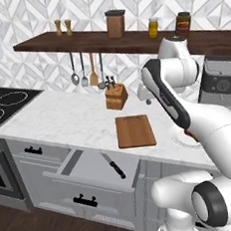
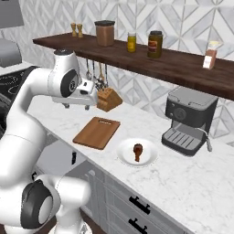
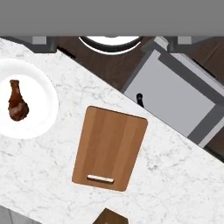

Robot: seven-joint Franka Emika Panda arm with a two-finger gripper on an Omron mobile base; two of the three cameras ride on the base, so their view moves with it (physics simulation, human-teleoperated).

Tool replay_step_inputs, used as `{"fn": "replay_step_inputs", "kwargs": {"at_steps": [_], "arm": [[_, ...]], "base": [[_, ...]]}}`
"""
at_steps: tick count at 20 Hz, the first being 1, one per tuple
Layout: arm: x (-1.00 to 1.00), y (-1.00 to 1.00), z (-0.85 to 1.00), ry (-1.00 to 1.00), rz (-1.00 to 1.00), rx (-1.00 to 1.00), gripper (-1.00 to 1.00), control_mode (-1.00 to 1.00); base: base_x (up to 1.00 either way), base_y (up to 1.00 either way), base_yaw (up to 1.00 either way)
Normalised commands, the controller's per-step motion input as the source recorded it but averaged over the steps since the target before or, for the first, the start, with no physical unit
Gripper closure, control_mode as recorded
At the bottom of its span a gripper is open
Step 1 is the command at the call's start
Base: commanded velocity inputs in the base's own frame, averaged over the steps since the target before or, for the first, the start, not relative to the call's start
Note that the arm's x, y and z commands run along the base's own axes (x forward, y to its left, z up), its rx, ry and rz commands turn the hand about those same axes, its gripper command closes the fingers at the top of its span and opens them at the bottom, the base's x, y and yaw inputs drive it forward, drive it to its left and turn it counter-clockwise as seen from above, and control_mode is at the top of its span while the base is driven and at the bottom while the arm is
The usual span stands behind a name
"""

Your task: Pick up the knife from the drawer and place it on the cutting board. Then place the meat from the plate to the cutting board.

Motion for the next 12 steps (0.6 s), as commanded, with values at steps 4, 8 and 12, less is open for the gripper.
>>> {"fn": "replay_step_inputs", "kwargs": {"at_steps": [4,8,12], "arm": [[0.0,0.0,0.0,0.0,0.0,0.0,-1.0,1.0],[0.0,0.0,0.0,0.0,0.0,0.0,-1.0,1.0],[0.0,0.15,-0.02,0.0,0.0,0.0,-1.0,-1.0]], "base": [[0.3,-0.25,0.18],[0.05,-0.03,0.18],[0.0,0.06,0.06]]}}
